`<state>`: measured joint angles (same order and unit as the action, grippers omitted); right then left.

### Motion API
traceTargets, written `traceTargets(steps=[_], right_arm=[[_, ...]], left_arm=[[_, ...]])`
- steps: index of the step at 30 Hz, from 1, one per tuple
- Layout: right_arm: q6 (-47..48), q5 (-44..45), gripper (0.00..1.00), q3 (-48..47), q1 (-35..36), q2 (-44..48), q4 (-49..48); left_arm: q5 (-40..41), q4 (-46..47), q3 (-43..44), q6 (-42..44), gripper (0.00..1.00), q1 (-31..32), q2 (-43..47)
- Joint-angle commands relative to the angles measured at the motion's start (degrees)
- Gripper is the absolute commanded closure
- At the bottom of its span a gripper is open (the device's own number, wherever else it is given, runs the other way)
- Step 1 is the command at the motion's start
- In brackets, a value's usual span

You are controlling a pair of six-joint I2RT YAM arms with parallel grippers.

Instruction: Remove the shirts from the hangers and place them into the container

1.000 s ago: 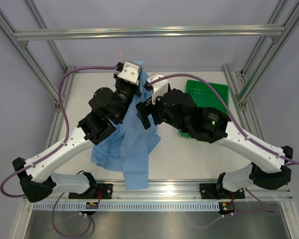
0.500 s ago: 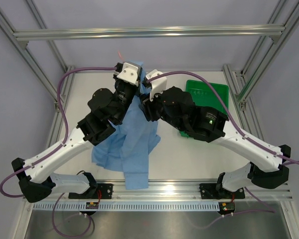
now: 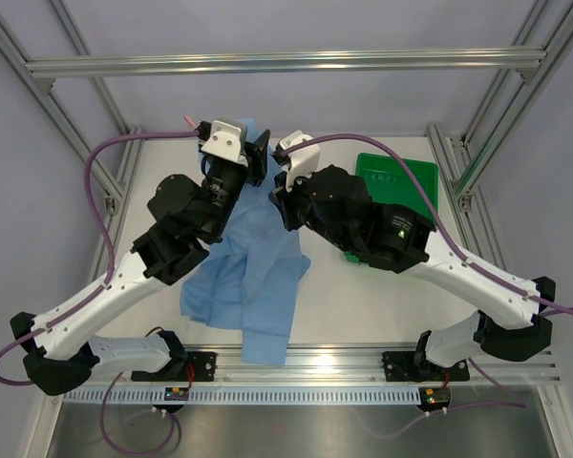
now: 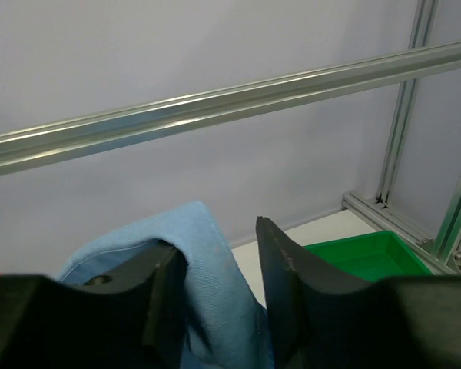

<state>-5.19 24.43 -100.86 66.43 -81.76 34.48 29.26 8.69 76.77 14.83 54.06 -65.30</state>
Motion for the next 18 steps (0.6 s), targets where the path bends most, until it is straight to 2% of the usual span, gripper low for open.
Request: traceTargets(steps=[1, 6, 14, 18], right_arm=[[-0.4, 1.0, 1.00, -0.7, 0.7, 0.7, -0.9], [-0.3, 2.0, 1.00, 1.5, 0.6, 1.7, -2.6], [0.0, 6.2, 1.00, 4.0, 0.6, 4.1, -3.8], [0.0, 7.8, 1.00, 6.5, 0.6, 7.1, -5.6]], left_arm=[[-0.2, 5.0, 1.4, -1.9, 0.53, 0.3, 3.1], [-0.4, 0.6, 4.6, -4.9, 0.32, 0.5, 5.7], [2.5, -8.7, 13.9, -6.7, 0.28, 1.0, 8.0], [9.2, -14.9, 17.6, -10.3, 0.31, 1.0, 8.7]])
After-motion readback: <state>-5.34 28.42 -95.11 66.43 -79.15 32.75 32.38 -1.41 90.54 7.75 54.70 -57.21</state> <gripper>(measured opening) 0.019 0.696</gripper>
